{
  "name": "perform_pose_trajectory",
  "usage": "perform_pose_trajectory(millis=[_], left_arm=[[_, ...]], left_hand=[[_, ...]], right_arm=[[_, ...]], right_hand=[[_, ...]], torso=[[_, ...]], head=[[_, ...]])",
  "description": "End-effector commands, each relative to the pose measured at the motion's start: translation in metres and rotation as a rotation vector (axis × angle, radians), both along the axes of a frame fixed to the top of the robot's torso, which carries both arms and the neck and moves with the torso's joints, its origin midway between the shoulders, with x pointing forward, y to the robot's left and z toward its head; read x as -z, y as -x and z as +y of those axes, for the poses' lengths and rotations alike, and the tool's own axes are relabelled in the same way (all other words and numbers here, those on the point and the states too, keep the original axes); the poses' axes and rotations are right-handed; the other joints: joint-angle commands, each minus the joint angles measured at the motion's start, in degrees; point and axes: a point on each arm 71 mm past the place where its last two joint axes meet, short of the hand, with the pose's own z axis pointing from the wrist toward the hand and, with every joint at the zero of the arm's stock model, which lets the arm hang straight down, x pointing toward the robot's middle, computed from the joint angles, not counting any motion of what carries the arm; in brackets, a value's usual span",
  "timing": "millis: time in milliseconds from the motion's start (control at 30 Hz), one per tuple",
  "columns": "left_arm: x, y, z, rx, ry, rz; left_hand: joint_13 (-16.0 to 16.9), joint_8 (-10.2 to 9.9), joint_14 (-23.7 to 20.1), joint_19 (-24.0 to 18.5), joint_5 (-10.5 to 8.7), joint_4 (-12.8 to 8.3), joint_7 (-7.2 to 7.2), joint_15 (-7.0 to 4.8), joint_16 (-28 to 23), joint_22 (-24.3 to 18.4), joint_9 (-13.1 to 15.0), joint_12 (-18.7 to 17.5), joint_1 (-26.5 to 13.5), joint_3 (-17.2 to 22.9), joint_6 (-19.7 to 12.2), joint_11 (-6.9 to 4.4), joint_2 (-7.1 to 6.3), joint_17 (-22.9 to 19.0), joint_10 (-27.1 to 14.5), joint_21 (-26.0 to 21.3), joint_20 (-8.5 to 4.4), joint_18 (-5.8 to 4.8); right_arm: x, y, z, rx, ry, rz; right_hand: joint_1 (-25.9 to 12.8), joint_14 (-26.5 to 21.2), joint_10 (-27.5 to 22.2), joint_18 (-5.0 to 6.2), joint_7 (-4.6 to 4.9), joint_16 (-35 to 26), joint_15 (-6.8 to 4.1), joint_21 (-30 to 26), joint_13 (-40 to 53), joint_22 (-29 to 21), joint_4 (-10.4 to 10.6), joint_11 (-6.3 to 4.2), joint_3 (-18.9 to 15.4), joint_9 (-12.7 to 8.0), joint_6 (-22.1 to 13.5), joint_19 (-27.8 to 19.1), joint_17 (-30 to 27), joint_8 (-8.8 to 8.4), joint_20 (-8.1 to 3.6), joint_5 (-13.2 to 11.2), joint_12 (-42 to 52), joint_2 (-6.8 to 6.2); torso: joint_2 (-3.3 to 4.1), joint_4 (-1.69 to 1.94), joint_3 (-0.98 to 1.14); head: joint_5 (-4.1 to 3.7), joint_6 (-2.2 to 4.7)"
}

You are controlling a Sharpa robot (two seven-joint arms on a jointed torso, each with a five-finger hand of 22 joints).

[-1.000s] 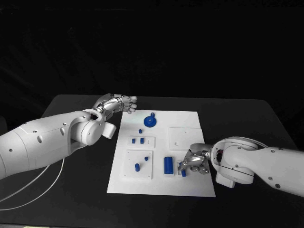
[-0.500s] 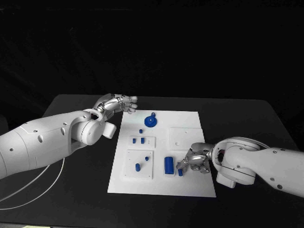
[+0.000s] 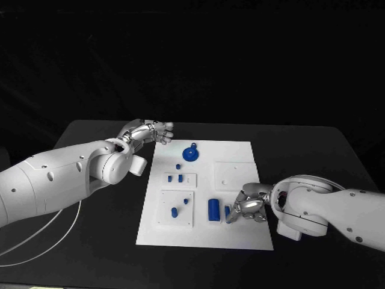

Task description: Assemble the parts on the task board

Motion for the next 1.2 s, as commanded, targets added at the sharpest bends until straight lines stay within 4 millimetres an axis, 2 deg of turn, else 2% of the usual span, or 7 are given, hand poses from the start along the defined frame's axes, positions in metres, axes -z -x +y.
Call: perform_pose_trajectory(millis=[33, 400, 633, 800, 900, 1000, 1200], left_arm=[[-0.001, 0.0005, -0.0024, 0.016, 0.006, -0.004], [-0.001, 0.0006, -0.0023, 0.017, 0.006, -0.005], [-0.0008, 0.0007, -0.0014, 0.015, 0.005, -0.004], [-0.0008, 0.0008, -0.0015, 0.016, 0.005, -0.004], [-0.0007, 0.0008, -0.0015, 0.016, 0.005, -0.003], [-0.0007, 0.0008, -0.0015, 0.016, 0.004, -0.003], [-0.0006, 0.0009, -0.0012, 0.016, 0.003, -0.003]], left_hand=[[-0.07, 0.21, 0.08, -0.24, 0.22, 0.06, 0.17, 0.02, -0.31, 0.1, -0.07, -0.05, -0.11, -0.33, 0.23, -0.28, 0.48, 0.07, 0.23, -0.28, 0.22, 1.14], [-0.07, 0.22, 0.1, -0.23, 0.23, 0.07, 0.17, 0.02, -0.34, 0.12, -0.08, -0.06, -0.1, -0.31, 0.22, -0.28, 0.48, 0.12, 0.25, -0.29, 0.22, 1.15], [-0.08, 0.22, 0.11, -0.23, 0.22, 0.08, 0.18, 0.02, -0.36, 0.13, -0.09, -0.06, -0.12, -0.31, 0.22, -0.28, 0.49, 0.15, 0.25, -0.3, 0.22, 1.15], [-0.08, 0.22, 0.11, -0.23, 0.22, 0.08, 0.18, 0.02, -0.37, 0.14, -0.09, -0.06, -0.11, -0.31, 0.22, -0.28, 0.49, 0.16, 0.25, -0.3, 0.22, 1.15], [-0.08, 0.22, 0.11, -0.23, 0.25, 0.08, 0.18, 0.01, -0.37, 0.14, -0.09, -0.06, -0.09, -0.29, 0.22, -0.29, 0.5, 0.17, 0.26, -0.31, 0.21, 1.16], [-0.09, 0.22, 0.12, -0.23, 0.28, 0.04, 0.18, 0.01, -0.4, 0.16, -0.1, -0.06, -0.02, -0.27, 0.21, -0.29, 0.46, 0.2, 0.27, -0.32, 0.21, 1.16], [-0.09, 0.23, 0.12, -0.23, 0.31, 0.01, 0.18, 0.01, -0.42, 0.17, -0.1, -0.06, 0.02, -0.25, 0.2, -0.29, 0.45, 0.24, 0.27, -0.33, 0.2, 1.17]], right_arm=[[0.0015, 0.0046, 0.0038, -0.077, 0.015, 0.01], [0.0029, 0.0033, 0.0024, -0.075, 0.041, -0.012], [0.0044, 0.0013, 0.0018, -0.053, 0.045, -0.02], [0.0052, 0.0001, 0.0008, -0.041, 0.05, -0.022], [0.0054, -0.0006, 0.0002, -0.035, 0.053, -0.024], [0.006, -0.0004, 0.0007, -0.039, 0.059, -0.018], [0.0069, -0.0002, 0.001, -0.047, 0.069, -0.01]], right_hand=[[2.1, -0.08, -0.03, 3.92, 0.14, -0.28, -0.24, 0.23, 0.11, 0.72, -0.05, -0.14, -1.04, 0.11, -0.38, -0.23, 0.07, -0.25, -0.33, -0.19, -0.24, -0.22], [5.6, -0.14, -0.03, 3.92, 0.14, -0.35, -0.22, 0.09, 0.11, 0.69, 0.01, -0.14, -3.62, 0.19, -0.34, -0.53, 0.15, -0.24, -0.17, -0.25, -0.33, -0.12], [3.59, -0.14, 0.07, 3.92, 0.11, -0.37, -0.2, -0.03, 0.06, 0.61, 0.56, -0.16, -4.95, 0.11, -0.14, -0.54, 0.2, -0.3, 0.12, -0.25, -0.42, 3.45], [2.84, -0.14, 0.09, 3.92, 0.11, -0.39, -0.2, -0.09, 0.03, 0.57, 1.06, -0.16, -5.01, 0.08, -0.08, -0.54, 0.2, -0.32, 0.18, -0.26, -0.45, 4.39], [1.94, -0.14, 0.12, 3.92, 0.1, -0.42, -0.21, -0.2, -0.01, 0.49, 2.27, -0.17, -4.66, 0.05, 0.0, -0.52, 0.19, -0.32, 0.25, -0.24, -0.49, 6.25], [1.88, -0.16, 0.13, 3.92, 0.02, -0.43, -0.29, -0.3, -0.04, 0.5, 3.25, -0.25, -2.52, -0.09, 0.06, -0.62, 0.22, -0.44, 0.21, -0.24, -0.55, 7.53], [3.31, -0.13, 0.22, 3.92, 0.06, -0.38, -0.26, -0.06, 0.01, 0.71, 3.03, -0.22, 3.18, -0.26, 0.21, -0.52, 0.33, -0.57, 0.2, -0.24, -0.52, 7.56]], torso=[[0.0, -0.06, 0.0], [0.02, 0.01, -0.02], [0.01, 0.02, -0.03], [0.03, 0.04, -0.06], [-0.01, 0.02, -0.06], [0.0, 0.01, -0.04], [0.01, 0.02, -0.04]], head=[[0.06, -0.04], [-0.04, -0.14], [0.01, -0.26], [0.03, -0.33], [0.03, -0.34], [0.06, -0.35], [0.05, -0.37]])
